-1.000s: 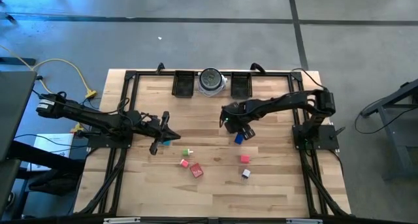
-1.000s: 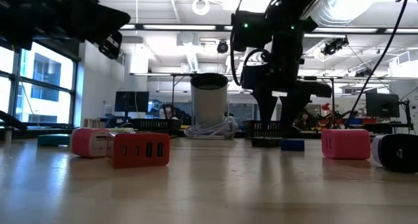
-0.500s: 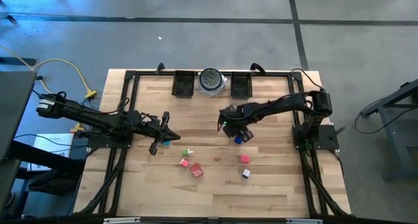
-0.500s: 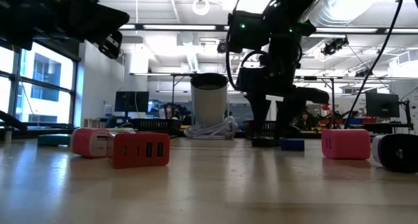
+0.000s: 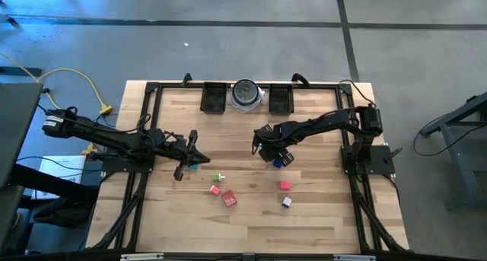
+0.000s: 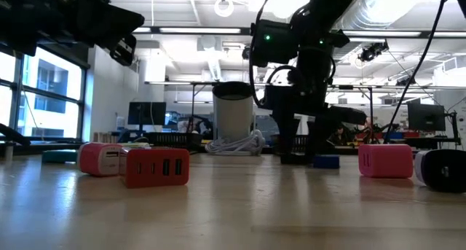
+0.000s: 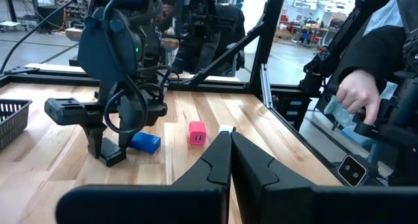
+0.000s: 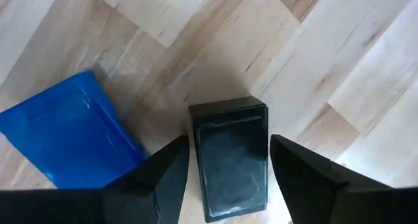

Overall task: Pick & Place Office items
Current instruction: Put the black timer into the left black basket

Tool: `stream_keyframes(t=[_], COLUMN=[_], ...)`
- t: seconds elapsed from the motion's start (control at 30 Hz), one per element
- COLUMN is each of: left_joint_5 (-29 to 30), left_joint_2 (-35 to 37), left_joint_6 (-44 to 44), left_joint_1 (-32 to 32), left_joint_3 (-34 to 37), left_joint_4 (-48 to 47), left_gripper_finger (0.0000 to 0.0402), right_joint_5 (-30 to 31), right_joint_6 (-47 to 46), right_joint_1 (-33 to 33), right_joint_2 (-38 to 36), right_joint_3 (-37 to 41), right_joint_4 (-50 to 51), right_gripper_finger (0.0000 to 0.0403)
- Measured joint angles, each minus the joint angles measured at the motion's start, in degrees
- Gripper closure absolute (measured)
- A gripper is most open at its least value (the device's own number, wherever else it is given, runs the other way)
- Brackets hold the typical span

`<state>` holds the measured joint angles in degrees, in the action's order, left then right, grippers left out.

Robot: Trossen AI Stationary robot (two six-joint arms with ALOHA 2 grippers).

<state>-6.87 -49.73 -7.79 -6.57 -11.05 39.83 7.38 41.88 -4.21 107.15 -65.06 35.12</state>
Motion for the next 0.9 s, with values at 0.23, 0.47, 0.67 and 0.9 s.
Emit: stream_keyframes(t=[0.23,0.47,0.67,0.9], left_joint_5=[0.00,0.00,0.01,0.02], left_joint_2=[-0.01,-0.01,-0.01,-0.01], left_joint_6=[-0.15,-0.15,-0.39,-0.39], left_joint_1=[-0.09,-0.09,-0.09,-0.09], left_joint_3=[0.00,0.00,0.00,0.00], left_joint_4=[-0.13,-0.14,-0.15,-0.13], left_gripper_finger=[0.0401,0.0401,0.0401,0.0401], right_joint_5=[-2.27,-3.69,-5.92,-7.43], right_joint_6=[-0.03,-0.05,-0.54,-1.76], right_joint_1=[-0.98,-1.86,-2.26,-2.92], right_joint_2=[0.07,0.11,0.13,0.13], right_joint_3=[0.00,0.02,0.08,0.07], right_joint_4=[-0.06,-0.45,-0.70,-1.62], right_gripper_finger=[0.0199,0.0200,0.0226,0.0268])
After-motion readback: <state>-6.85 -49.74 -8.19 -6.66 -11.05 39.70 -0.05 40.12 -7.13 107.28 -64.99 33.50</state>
